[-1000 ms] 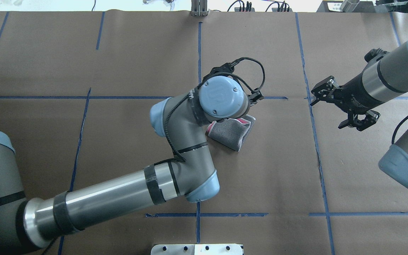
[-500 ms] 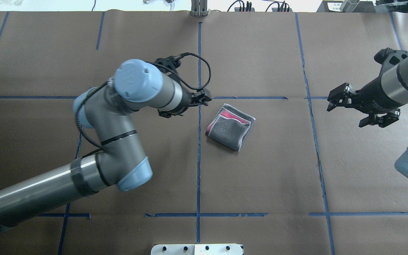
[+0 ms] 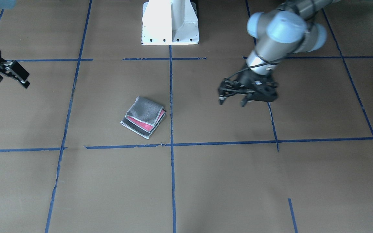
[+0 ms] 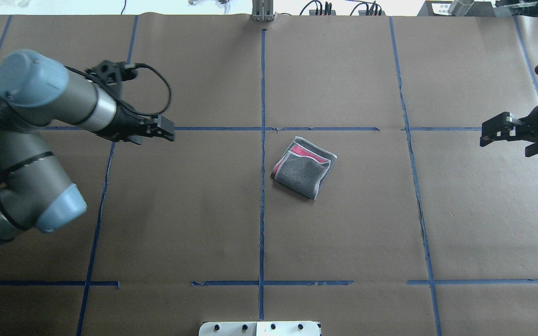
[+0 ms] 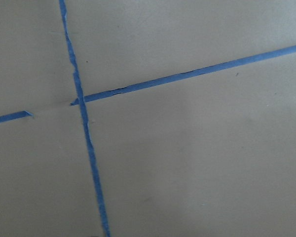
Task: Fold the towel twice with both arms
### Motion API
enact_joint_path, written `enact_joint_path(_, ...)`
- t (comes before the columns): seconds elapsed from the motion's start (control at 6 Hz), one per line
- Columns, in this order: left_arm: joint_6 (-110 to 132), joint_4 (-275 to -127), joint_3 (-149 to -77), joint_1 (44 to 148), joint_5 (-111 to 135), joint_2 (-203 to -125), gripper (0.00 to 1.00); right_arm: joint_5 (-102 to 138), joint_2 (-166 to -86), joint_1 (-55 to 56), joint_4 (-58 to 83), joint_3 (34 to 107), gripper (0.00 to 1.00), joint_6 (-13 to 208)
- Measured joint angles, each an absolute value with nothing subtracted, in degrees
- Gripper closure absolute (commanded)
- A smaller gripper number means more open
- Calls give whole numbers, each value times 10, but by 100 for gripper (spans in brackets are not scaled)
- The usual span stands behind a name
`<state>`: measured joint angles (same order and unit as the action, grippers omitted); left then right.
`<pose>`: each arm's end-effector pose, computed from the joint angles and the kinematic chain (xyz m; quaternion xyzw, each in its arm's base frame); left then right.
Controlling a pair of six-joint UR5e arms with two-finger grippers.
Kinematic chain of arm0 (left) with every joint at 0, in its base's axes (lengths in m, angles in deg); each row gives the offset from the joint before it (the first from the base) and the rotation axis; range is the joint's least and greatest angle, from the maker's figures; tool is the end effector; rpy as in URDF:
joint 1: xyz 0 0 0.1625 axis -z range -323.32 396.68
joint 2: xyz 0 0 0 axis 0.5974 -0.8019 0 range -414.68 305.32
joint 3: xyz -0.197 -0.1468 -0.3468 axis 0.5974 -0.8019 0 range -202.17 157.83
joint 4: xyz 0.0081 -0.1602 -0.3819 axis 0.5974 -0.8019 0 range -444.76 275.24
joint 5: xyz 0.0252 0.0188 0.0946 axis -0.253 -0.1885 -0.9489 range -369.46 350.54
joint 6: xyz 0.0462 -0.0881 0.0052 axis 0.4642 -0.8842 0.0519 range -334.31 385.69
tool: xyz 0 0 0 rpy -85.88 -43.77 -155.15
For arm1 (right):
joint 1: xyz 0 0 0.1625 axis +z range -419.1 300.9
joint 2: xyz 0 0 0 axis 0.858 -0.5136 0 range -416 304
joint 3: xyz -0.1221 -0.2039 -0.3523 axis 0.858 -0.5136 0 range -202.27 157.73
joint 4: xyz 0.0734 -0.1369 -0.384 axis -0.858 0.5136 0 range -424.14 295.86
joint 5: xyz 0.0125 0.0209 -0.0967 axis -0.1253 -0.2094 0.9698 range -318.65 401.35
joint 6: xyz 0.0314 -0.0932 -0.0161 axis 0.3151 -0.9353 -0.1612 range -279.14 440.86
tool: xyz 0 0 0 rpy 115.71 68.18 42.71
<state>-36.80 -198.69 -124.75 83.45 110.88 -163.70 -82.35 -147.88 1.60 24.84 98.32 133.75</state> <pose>0.3504 -0.4938 0.3253 0.0869 0.4982 -0.0226 0.8624 -0.1561 -0.4373 0.4214 0.0008 -0.3724 0.1162 0.9208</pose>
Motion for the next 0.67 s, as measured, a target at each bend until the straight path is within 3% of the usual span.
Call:
enact_joint_path(0.33,-143,-1987,-1270,960,1171,-1502,0,-873,-1525,89,250,960,0,1165)
enact_joint_path(0.67,108,-1928,-1268,1071,1183,-1419,0,-915,-1550,159,250,897,0,986)
